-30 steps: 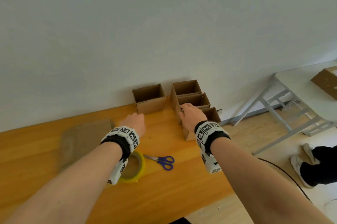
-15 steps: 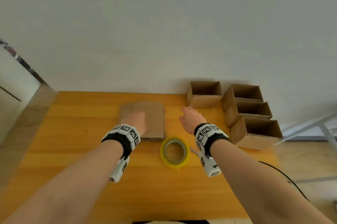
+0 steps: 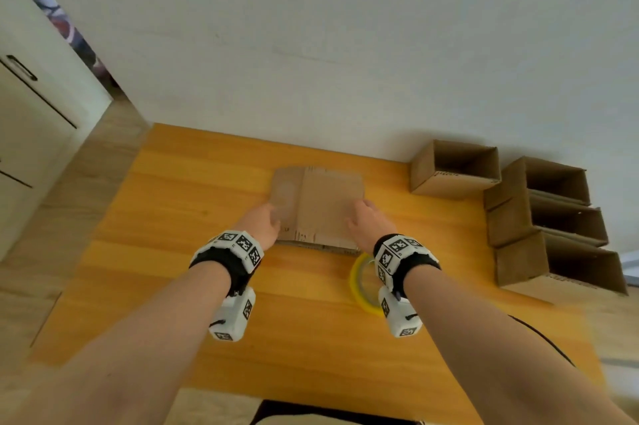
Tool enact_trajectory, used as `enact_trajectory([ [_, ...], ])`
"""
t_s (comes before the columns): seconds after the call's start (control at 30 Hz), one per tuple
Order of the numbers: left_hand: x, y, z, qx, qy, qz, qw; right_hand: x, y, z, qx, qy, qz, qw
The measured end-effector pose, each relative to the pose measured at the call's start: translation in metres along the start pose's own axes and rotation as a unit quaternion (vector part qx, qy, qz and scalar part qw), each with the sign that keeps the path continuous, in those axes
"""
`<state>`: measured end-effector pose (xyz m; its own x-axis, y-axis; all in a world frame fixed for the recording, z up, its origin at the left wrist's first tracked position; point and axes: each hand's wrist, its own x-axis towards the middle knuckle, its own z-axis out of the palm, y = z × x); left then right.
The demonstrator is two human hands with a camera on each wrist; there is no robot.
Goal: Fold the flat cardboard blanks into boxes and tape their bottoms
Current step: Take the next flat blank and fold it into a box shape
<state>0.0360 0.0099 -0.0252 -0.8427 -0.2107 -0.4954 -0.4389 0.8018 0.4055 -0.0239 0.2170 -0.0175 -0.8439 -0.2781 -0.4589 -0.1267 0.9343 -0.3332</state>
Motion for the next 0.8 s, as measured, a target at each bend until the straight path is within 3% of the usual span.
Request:
enact_trajectory([
  [0.2, 0.017, -0.012, 0.006, -0.080, -0.020, -0.038, 0.996, 0.010, -0.004, 0.011, 0.084, -0.005, 0.046, 0.995],
  [0.5, 0.034, -0.017, 0.015, -0.204, 0.026, -0.096, 0.974, 0.016, -0.004, 0.013, 0.170, 0.027, 0.096, 0.980],
  [0.8, 0.026, 0.006, -0.004, -0.226, 0.051, -0.045, 0.972, 0.003, 0.015, -0.007, 0.264, 0.116, 0.092, 0.953],
])
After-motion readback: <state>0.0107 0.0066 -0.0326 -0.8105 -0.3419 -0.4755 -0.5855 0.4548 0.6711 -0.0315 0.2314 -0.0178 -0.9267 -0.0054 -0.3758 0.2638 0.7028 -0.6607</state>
